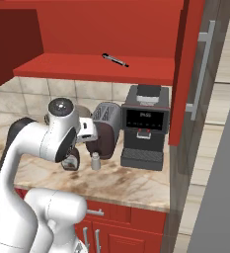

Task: Pick the shaker and syrup bottle from the counter and place them in the cabinet.

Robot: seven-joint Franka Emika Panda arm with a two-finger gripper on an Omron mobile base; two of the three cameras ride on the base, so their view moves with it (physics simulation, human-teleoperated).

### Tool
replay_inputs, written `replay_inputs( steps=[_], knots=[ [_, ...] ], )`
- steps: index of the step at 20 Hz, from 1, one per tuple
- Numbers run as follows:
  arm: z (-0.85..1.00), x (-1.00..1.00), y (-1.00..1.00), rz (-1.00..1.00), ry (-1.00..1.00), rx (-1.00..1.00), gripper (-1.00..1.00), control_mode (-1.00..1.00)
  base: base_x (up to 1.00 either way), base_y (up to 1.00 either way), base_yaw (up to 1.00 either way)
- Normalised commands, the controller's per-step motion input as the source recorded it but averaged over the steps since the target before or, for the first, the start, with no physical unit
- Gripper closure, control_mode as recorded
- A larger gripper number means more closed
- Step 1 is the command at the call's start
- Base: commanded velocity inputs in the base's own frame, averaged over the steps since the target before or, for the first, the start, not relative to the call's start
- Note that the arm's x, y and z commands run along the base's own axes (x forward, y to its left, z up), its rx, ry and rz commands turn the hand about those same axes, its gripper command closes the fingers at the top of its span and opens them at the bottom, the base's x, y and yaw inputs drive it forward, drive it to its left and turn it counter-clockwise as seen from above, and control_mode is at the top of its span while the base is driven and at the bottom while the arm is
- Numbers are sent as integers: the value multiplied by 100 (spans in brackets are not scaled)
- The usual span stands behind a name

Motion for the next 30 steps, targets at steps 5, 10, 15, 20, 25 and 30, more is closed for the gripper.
replay_inputs(
  steps=[5, 10, 15, 20, 25, 30],
  knots=[
    [-16, -1, -8, 7, -3, 0, -100, -100, 0, 0, 0],
    [-16, 0, -9, 6, -1, 0, -100, -100, 0, 0, 0],
    [-18, 0, -13, 3, 0, 0, -100, -100, 0, 0, 0],
    [-21, 0, -8, 2, 0, 0, -100, -100, 0, 0, 0],
    [-22, 1, -1, 1, 0, 0, -100, -100, 0, 0, 0],
    [-16, 7, 0, 0, 0, -1, -100, -100, 0, 0, 0]
  ],
)
